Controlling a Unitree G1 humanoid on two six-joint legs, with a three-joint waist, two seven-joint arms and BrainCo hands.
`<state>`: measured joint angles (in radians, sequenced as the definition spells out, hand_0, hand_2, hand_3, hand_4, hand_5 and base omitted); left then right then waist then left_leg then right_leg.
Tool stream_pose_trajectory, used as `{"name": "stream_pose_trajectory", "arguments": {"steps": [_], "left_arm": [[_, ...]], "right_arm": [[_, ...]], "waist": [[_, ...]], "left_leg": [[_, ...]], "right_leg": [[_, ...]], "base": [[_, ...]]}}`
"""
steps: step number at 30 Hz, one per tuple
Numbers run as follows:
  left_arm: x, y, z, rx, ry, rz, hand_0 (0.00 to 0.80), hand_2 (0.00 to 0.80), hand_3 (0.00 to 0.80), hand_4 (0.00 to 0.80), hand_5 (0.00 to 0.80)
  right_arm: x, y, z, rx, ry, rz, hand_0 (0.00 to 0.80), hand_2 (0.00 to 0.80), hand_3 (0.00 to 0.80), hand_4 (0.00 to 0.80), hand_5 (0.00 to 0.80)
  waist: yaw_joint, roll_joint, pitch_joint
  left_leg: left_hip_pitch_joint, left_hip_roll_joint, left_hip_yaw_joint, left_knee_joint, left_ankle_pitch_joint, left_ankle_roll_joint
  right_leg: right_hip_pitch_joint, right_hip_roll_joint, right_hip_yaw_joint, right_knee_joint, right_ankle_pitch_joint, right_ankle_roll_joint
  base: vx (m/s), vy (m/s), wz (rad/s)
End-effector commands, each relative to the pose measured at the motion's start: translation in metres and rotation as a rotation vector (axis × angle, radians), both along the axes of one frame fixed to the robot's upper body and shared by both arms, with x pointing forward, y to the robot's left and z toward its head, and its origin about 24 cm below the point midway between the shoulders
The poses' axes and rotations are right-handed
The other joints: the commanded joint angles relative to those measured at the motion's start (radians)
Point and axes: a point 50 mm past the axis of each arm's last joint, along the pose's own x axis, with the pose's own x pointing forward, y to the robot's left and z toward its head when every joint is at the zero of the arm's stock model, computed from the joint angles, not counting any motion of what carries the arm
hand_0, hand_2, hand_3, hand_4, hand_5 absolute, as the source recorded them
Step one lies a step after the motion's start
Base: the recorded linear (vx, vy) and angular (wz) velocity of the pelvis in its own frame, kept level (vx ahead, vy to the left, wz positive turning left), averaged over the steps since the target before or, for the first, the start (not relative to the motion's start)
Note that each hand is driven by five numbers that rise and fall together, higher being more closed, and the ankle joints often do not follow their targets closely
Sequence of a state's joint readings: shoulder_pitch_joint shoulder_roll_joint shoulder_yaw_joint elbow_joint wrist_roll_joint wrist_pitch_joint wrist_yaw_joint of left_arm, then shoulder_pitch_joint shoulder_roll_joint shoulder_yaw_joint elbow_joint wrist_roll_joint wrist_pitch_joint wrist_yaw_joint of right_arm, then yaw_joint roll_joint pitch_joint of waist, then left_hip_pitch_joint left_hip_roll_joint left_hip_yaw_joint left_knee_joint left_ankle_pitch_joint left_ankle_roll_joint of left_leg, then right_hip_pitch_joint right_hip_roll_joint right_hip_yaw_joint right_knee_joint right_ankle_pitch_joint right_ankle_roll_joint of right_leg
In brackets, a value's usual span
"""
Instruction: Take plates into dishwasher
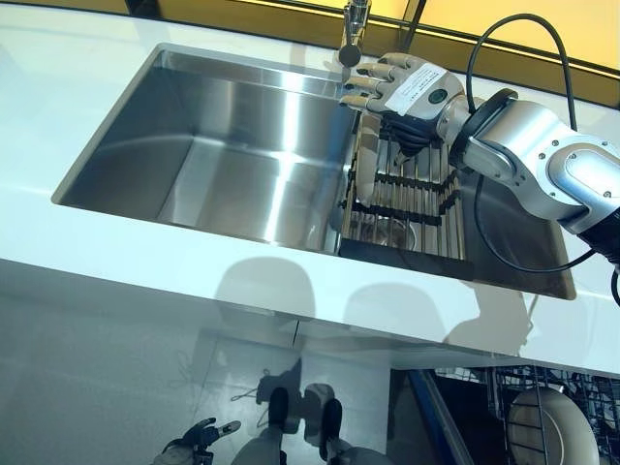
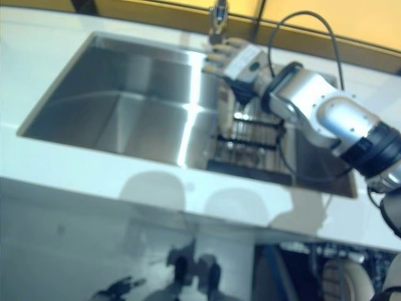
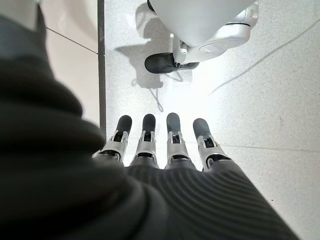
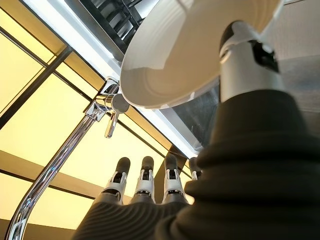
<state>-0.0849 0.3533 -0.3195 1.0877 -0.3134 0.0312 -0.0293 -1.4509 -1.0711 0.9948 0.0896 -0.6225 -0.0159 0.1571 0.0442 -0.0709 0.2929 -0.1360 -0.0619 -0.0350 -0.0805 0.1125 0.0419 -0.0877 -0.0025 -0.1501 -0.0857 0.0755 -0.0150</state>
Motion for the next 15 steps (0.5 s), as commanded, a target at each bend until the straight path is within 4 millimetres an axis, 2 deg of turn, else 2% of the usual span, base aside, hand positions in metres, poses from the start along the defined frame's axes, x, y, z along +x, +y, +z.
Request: {"name": "stream_pose_trajectory", "arguments": {"steps": [1,15], "left_arm": [[0.0005,0.0067,0.0020,-0.022,-0.032,0.069,0.000,0.000,0.000,0.000,0.000],[0.0085,0.0071,0.0073,-0.061,-0.102,0.101,0.000,0.000,0.000,0.000,0.000]], "right_arm": [[-0.0041,-0.0021,0.0163,-0.032,-0.076,-0.023,0.000,0.000,0.000,0.000,0.000],[0.0025,-0.0096,0.0071,-0.129,-0.084,-0.075,0.000,0.000,0.000,0.000,0.000]], "waist": [[0.020,-0.020,0.012],[0.027,-0.020,0.033]], "left_leg": [[0.003,0.011,0.013,-0.007,-0.066,-0.009],[-0.009,0.012,0.016,-0.007,-0.062,-0.009]], "right_leg": [[-0.015,0.001,-0.013,0.022,-0.036,0.067],[-0.030,-0.003,-0.021,0.024,-0.030,0.069]], "base": [[0.000,0.000,0.00],[-0.003,0.000,0.01]]}}
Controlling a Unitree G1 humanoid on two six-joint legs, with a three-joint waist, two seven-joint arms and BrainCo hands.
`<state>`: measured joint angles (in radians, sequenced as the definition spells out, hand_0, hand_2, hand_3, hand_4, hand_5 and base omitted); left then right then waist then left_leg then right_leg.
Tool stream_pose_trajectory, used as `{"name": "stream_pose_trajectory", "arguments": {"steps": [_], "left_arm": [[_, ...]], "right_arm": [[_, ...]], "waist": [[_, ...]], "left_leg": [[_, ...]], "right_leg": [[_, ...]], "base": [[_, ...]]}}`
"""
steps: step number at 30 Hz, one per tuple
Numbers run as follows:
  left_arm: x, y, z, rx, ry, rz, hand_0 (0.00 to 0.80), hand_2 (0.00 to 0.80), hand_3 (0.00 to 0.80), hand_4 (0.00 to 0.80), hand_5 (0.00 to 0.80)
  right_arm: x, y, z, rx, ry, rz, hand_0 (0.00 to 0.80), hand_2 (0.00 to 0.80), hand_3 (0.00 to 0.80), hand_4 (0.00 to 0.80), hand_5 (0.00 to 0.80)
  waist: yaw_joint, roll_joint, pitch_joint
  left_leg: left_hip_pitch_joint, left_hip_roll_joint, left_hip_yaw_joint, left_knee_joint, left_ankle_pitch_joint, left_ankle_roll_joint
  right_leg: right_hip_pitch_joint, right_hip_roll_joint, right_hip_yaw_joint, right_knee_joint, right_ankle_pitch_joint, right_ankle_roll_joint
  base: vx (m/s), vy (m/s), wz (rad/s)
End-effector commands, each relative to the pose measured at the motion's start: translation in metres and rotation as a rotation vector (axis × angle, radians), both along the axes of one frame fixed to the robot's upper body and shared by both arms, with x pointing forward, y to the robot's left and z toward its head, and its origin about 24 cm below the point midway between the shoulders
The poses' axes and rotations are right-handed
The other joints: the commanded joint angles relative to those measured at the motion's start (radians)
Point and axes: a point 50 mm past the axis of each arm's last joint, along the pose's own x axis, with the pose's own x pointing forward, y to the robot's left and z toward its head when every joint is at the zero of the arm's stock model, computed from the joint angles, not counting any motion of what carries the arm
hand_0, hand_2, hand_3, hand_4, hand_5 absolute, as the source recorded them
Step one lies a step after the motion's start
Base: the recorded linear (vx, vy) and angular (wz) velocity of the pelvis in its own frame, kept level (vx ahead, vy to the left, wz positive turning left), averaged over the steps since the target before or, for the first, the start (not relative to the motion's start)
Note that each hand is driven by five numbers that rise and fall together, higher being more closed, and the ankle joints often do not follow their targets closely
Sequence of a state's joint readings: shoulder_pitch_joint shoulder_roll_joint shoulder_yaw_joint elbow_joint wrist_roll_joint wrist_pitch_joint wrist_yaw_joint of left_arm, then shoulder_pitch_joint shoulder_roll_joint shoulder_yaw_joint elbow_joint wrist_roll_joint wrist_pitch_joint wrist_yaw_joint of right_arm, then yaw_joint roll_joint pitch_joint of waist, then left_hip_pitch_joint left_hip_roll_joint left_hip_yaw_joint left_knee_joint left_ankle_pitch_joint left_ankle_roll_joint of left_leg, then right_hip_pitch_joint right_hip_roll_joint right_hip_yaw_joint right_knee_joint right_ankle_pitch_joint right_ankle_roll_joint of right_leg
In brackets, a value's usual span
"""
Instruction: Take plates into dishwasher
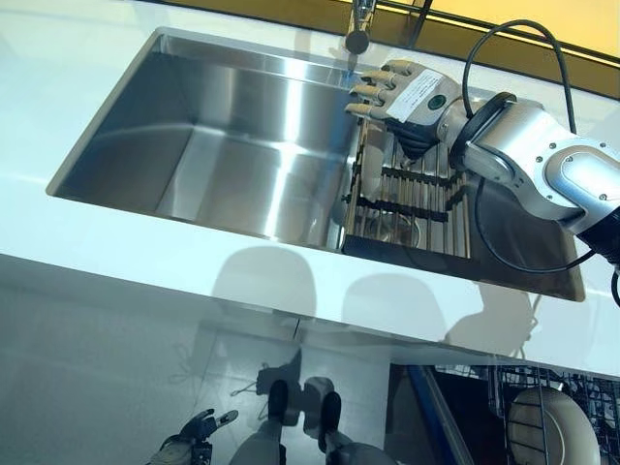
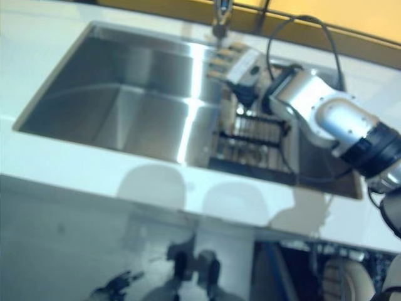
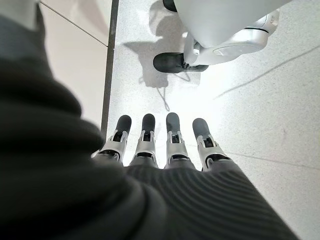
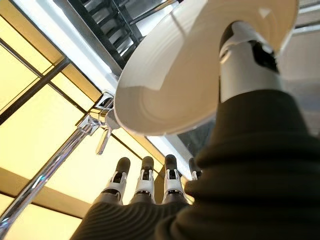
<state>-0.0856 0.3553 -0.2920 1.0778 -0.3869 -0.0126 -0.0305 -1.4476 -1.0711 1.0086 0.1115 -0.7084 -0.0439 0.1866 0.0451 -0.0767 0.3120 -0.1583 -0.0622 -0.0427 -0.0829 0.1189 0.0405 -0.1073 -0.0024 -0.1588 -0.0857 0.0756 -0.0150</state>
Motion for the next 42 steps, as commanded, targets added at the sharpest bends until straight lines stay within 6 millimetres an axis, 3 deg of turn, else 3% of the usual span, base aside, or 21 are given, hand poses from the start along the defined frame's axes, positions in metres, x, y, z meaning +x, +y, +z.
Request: {"name": "stream_pose_trajectory", "arguments": {"steps": [1,7,8,10,11,20,31,42], "left_arm": [[0.002,0.005,0.003,-0.019,-0.030,0.027,0.000,0.000,0.000,0.000,0.000],[0.005,0.002,0.003,-0.036,-0.042,0.037,0.000,0.000,0.000,0.000,0.000],[0.005,0.002,0.003,-0.038,-0.043,0.038,0.000,0.000,0.000,0.000,0.000],[0.006,0.001,0.004,-0.041,-0.048,0.041,0.000,0.000,0.000,0.000,0.000],[0.006,0.000,0.004,-0.044,-0.050,0.043,0.000,0.000,0.000,0.000,0.000],[0.005,0.003,0.004,-0.042,-0.052,0.047,0.000,0.000,0.000,0.000,0.000],[0.001,0.003,0.002,-0.035,-0.043,0.044,0.000,0.000,0.000,0.000,0.000],[-0.010,0.004,-0.003,-0.015,0.002,0.036,0.000,0.000,0.000,0.000,0.000]], "right_arm": [[-0.002,-0.006,0.014,-0.042,-0.081,-0.023,0.000,0.000,0.000,0.000,0.000],[-0.002,-0.002,0.014,-0.127,-0.132,-0.038,0.000,0.000,0.000,0.000,0.000],[-0.002,-0.001,0.014,-0.155,-0.146,-0.043,0.125,0.125,0.125,0.125,0.125],[-0.004,0.001,0.015,-0.196,-0.168,-0.049,0.634,0.634,0.634,0.634,0.634],[-0.004,0.001,0.015,-0.227,-0.186,-0.053,0.800,0.800,0.800,0.800,0.800],[-0.004,-0.002,0.017,-0.344,-0.266,-0.103,0.800,0.800,0.800,0.800,0.800],[-0.005,-0.008,0.026,-0.295,-0.291,-0.120,0.800,0.800,0.800,0.800,0.800],[-0.002,-0.035,0.041,-0.178,-0.342,-0.187,0.800,0.800,0.800,0.800,0.800]], "waist": [[0.026,-0.014,0.015],[0.026,-0.008,0.019],[0.026,-0.007,0.019],[0.026,-0.008,0.021],[0.026,-0.007,0.022],[0.029,-0.012,0.018],[0.023,-0.016,-0.004],[-0.001,-0.034,-0.080]], "left_leg": [[0.013,0.012,0.023,-0.004,-0.068,-0.007],[0.005,0.011,0.021,-0.004,-0.065,-0.009],[0.004,0.011,0.021,-0.004,-0.065,-0.009],[0.002,0.010,0.022,-0.004,-0.064,-0.008],[0.000,0.010,0.022,-0.004,-0.063,-0.008],[0.000,0.011,0.020,-0.004,-0.063,-0.008],[0.013,0.008,0.017,-0.004,-0.072,-0.006],[0.071,0.010,0.031,-0.004,-0.102,0.000]], "right_leg": [[-0.011,-0.002,-0.012,0.025,-0.030,0.069],[-0.017,-0.004,-0.013,0.024,-0.030,0.070],[-0.019,-0.004,-0.013,0.025,-0.030,0.069],[-0.021,-0.004,-0.013,0.025,-0.030,0.069],[-0.022,-0.004,-0.014,0.025,-0.029,0.069],[-0.019,-0.005,-0.021,0.020,-0.028,0.071],[-0.003,-0.004,-0.014,0.011,-0.028,0.072],[0.043,-0.001,0.017,0.003,-0.033,0.076]], "base": [[0.000,0.000,0.00],[0.000,0.000,0.00],[0.000,0.000,0.00],[0.000,0.000,0.00],[0.000,0.000,0.00],[-0.002,0.002,0.01],[0.000,0.000,0.00],[0.006,0.001,-0.02]]}}
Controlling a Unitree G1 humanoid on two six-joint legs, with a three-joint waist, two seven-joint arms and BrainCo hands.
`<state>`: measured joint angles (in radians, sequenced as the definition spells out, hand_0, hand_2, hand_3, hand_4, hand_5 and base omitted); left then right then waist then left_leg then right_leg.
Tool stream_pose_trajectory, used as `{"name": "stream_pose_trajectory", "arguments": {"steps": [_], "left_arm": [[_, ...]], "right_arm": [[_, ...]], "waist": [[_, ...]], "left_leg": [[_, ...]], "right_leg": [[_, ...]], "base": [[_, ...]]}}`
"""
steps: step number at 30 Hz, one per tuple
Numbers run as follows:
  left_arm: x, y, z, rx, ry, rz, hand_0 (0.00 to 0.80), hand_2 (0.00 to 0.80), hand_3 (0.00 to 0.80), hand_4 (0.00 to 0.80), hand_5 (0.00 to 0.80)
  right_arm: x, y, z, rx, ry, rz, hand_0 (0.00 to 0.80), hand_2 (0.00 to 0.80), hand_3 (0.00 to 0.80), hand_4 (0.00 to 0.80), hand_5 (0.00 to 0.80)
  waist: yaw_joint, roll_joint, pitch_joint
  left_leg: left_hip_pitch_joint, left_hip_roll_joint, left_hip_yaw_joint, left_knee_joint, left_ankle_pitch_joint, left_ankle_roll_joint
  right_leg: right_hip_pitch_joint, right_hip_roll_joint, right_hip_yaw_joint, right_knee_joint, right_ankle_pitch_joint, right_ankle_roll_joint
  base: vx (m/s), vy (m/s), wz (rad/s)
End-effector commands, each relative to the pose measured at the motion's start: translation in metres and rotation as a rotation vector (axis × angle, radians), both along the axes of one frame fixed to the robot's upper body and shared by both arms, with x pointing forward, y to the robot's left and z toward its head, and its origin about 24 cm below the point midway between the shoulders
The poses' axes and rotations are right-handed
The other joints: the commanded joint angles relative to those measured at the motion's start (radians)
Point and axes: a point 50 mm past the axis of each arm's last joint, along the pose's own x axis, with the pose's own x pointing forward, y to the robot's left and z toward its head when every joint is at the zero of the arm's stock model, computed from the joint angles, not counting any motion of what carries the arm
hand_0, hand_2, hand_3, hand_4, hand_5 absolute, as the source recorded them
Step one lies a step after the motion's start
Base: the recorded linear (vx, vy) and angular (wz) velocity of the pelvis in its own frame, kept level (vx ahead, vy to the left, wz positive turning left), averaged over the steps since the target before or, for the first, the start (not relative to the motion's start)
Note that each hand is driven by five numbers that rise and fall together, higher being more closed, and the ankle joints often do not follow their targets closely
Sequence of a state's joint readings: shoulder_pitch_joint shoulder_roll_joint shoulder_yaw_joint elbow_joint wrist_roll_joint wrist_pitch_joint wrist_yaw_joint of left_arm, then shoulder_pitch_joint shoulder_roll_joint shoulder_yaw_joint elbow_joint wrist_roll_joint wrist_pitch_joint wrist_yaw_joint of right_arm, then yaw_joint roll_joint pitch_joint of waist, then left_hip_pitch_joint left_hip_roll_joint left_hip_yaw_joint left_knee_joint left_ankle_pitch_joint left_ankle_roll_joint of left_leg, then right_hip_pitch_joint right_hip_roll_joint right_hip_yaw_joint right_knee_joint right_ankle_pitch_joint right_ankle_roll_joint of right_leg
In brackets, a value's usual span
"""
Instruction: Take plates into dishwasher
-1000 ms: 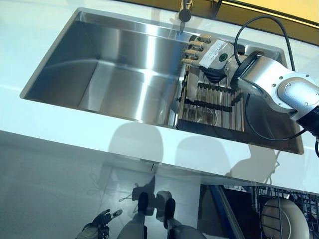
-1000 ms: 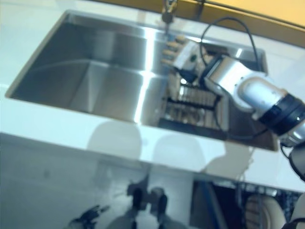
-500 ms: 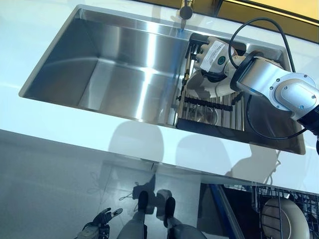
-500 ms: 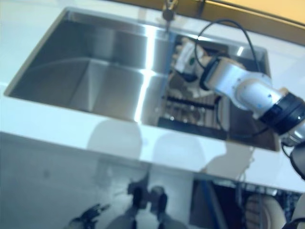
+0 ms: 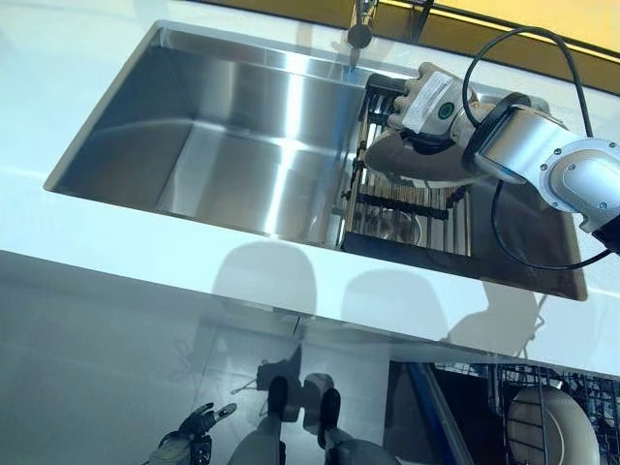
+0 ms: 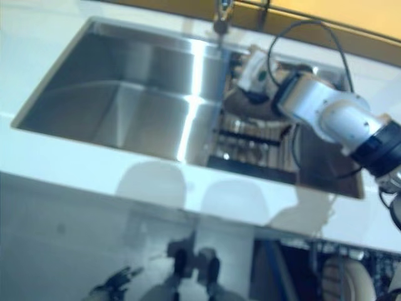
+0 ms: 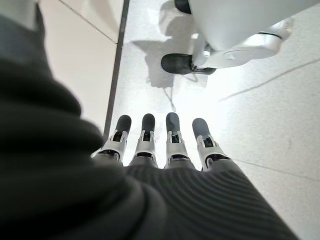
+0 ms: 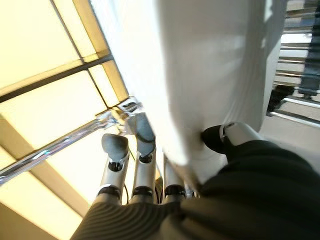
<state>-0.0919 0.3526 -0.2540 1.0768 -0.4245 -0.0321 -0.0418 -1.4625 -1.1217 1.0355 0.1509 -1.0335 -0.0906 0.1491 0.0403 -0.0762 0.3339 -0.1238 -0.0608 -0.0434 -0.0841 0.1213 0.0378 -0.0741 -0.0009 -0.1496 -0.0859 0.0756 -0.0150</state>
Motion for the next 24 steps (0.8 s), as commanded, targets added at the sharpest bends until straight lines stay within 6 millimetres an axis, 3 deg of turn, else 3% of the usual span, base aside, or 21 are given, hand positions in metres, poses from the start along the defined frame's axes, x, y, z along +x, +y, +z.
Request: {"name": "stream_pose_trajectory", "arguments": {"steps": [1,14,24], "left_arm": [[-0.017,0.002,-0.007,0.019,0.055,-0.019,0.000,0.000,0.000,0.000,0.000],[-0.043,-0.001,-0.019,0.048,0.190,-0.062,0.000,0.000,0.000,0.000,0.000],[-0.056,-0.002,-0.023,0.059,0.261,-0.125,0.000,0.000,0.000,0.000,0.000]], "right_arm": [[-0.006,-0.019,0.041,0.113,-0.173,-0.041,0.800,0.800,0.800,0.800,0.800],[-0.011,-0.090,0.057,0.358,-0.264,-0.205,0.800,0.800,0.800,0.800,0.800],[-0.027,-0.169,0.047,0.572,-0.264,-0.418,0.800,0.800,0.800,0.800,0.800]], "waist": [[0.001,-0.036,-0.111],[-0.044,-0.034,-0.228],[-0.096,-0.026,-0.283]], "left_leg": [[0.043,0.009,0.036,-0.003,-0.108,0.003],[0.131,0.010,0.083,-0.003,-0.156,0.014],[0.158,0.017,0.125,-0.003,-0.175,0.019]], "right_leg": [[0.015,-0.003,0.011,0.001,-0.033,0.077],[0.080,0.003,0.076,-0.001,-0.041,0.090],[0.087,0.021,0.135,-0.001,-0.035,0.097]], "base": [[0.031,0.000,-0.11],[0.045,-0.006,-0.16],[0.022,-0.032,-0.16]]}}
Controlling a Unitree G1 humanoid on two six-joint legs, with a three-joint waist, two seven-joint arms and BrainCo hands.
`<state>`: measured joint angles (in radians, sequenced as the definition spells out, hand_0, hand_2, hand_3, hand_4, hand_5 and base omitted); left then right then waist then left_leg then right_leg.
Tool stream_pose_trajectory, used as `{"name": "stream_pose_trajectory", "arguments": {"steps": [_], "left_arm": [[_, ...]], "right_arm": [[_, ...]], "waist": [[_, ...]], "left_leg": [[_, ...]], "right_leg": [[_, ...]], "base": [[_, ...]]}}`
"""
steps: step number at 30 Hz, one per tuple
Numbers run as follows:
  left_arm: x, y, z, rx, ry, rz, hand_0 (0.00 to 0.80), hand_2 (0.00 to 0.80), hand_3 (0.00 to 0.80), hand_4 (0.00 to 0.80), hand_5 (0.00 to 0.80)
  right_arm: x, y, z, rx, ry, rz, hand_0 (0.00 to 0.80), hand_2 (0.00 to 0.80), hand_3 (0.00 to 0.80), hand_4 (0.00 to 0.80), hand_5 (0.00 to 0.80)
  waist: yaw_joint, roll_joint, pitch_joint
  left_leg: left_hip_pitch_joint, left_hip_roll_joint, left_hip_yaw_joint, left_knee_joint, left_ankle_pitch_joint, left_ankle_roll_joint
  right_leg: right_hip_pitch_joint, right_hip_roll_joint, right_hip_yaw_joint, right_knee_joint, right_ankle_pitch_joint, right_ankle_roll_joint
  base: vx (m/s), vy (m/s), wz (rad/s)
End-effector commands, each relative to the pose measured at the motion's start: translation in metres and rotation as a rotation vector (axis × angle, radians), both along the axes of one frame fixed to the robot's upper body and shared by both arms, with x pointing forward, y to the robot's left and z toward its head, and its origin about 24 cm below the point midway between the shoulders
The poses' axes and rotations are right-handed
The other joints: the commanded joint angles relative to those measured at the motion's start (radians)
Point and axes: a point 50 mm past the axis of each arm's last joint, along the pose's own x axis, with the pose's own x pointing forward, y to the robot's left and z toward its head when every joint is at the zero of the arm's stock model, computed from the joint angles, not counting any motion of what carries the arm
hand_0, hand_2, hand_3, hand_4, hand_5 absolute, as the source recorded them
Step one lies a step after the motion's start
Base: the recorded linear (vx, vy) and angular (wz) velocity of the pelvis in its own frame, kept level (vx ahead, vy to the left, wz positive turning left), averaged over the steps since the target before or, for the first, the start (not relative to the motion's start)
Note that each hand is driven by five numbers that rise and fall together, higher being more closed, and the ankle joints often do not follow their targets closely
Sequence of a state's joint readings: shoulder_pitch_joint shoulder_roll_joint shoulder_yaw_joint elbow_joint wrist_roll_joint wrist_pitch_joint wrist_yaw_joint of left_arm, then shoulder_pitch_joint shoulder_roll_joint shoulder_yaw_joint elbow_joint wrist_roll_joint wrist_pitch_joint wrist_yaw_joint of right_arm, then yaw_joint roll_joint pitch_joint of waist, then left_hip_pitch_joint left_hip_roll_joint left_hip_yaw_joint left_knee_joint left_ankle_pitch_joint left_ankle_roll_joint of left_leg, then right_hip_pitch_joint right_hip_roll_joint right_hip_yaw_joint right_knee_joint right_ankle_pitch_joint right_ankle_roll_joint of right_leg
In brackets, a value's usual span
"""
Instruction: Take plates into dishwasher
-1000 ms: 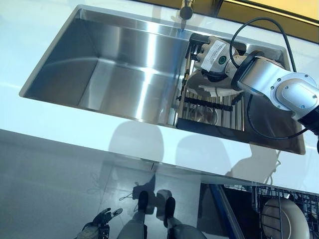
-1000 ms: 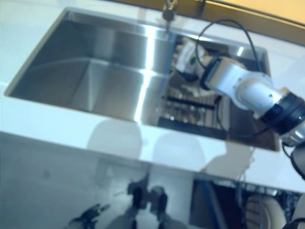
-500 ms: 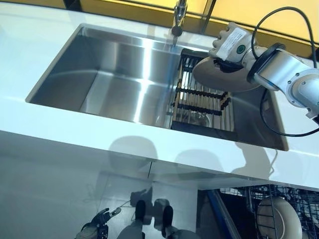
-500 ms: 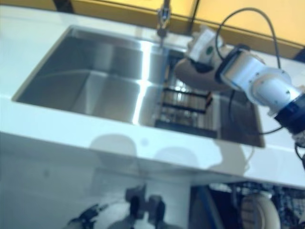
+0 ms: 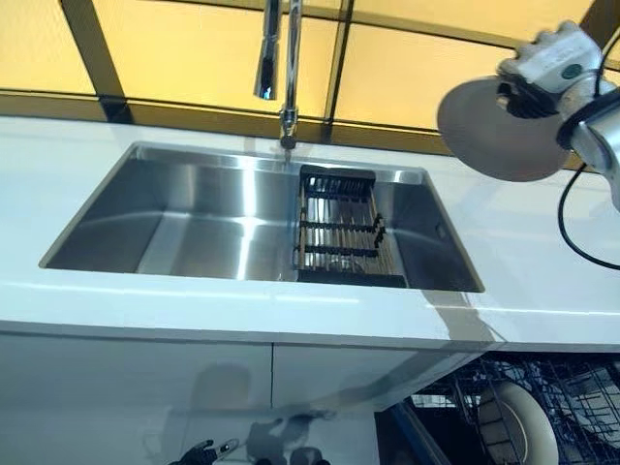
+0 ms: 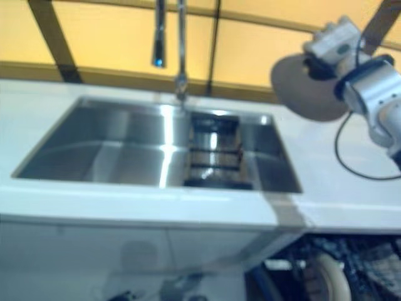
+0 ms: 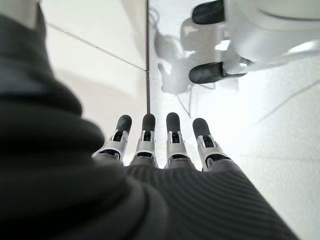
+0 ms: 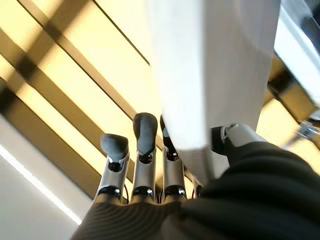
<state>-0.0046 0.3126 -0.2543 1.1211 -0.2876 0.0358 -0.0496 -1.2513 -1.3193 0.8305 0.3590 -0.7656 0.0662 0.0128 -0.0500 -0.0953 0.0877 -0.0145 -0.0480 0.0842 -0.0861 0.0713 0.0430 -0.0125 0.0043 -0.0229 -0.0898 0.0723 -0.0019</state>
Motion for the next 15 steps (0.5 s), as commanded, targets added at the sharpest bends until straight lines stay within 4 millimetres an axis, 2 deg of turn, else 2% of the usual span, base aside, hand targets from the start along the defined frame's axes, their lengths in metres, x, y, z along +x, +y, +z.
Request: {"name": "stream_pose_trajectory", "arguments": {"steps": [1,7,9,15], "left_arm": [[-0.005,0.006,-0.001,0.029,0.045,-0.054,0.000,0.000,0.000,0.000,0.000],[-0.009,0.005,-0.002,0.032,0.064,-0.082,0.000,0.000,0.000,0.000,0.000],[-0.012,0.004,-0.003,0.030,0.069,-0.079,0.000,0.000,0.000,0.000,0.000],[-0.015,0.006,-0.003,0.029,0.074,-0.069,0.000,0.000,0.000,0.000,0.000]], "right_arm": [[-0.022,-0.043,0.032,0.118,-0.154,-0.139,0.800,0.800,0.800,0.800,0.800],[-0.039,-0.083,0.026,0.231,-0.153,-0.218,0.800,0.800,0.800,0.800,0.800],[-0.050,-0.100,0.024,0.266,-0.161,-0.255,0.800,0.800,0.800,0.800,0.800],[-0.076,-0.134,0.013,0.359,-0.180,-0.325,0.800,0.800,0.800,0.800,0.800]], "waist": [[-0.007,-0.007,-0.037],[-0.044,-0.002,-0.056],[-0.060,0.003,-0.060],[-0.093,0.013,-0.058]], "left_leg": [[0.050,0.004,0.000,-0.001,-0.125,0.014],[0.061,0.014,0.036,-0.001,-0.133,0.013],[0.063,0.019,0.051,-0.001,-0.134,0.012],[0.064,0.029,0.081,-0.001,-0.137,0.012]], "right_leg": [[0.026,0.016,0.011,0.003,-0.032,0.084],[0.021,0.028,0.044,0.008,-0.029,0.085],[0.018,0.033,0.056,0.010,-0.029,0.085],[0.006,0.043,0.076,0.018,-0.029,0.085]], "base": [[0.004,-0.045,-0.13],[0.013,-0.041,-0.20],[0.002,-0.045,-0.14],[-0.019,-0.041,-0.14]]}}
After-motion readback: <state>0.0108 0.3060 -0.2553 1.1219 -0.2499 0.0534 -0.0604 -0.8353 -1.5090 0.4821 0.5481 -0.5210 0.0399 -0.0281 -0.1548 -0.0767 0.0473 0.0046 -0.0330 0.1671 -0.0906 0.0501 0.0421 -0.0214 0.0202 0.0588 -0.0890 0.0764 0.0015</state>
